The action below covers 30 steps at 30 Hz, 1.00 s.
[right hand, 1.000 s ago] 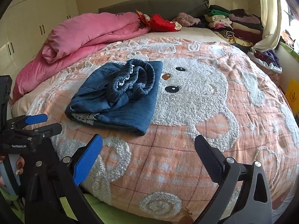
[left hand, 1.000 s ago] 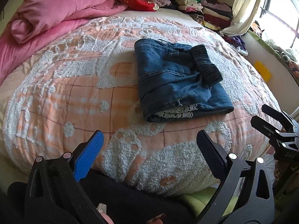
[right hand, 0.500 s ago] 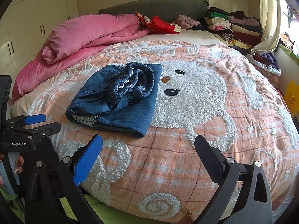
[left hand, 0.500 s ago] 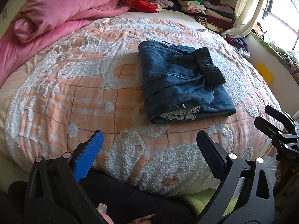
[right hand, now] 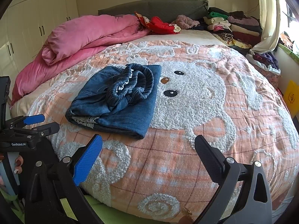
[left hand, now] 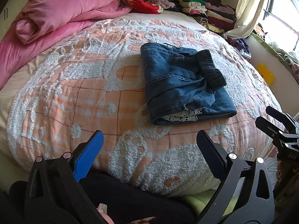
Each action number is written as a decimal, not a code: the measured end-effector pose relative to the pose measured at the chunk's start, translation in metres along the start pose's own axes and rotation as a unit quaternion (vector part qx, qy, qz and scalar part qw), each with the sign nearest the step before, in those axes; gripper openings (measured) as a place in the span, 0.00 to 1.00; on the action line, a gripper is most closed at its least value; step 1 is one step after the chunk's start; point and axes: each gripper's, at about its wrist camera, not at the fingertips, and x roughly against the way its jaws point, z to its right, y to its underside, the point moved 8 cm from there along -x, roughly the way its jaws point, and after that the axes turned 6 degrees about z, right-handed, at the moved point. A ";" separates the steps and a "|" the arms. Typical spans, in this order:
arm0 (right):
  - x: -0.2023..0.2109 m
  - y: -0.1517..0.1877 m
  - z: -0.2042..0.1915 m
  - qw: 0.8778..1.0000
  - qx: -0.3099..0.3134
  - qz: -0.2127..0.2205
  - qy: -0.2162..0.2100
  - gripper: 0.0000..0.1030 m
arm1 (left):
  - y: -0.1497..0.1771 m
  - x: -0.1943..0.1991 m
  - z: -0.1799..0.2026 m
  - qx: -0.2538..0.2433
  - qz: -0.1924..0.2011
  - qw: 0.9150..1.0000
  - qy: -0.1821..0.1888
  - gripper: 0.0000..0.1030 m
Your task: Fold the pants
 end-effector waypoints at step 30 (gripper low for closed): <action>0.000 -0.001 0.001 1.000 -0.002 -0.003 0.008 0.95 | -0.002 0.004 0.000 0.000 0.001 1.000 -0.002 0.91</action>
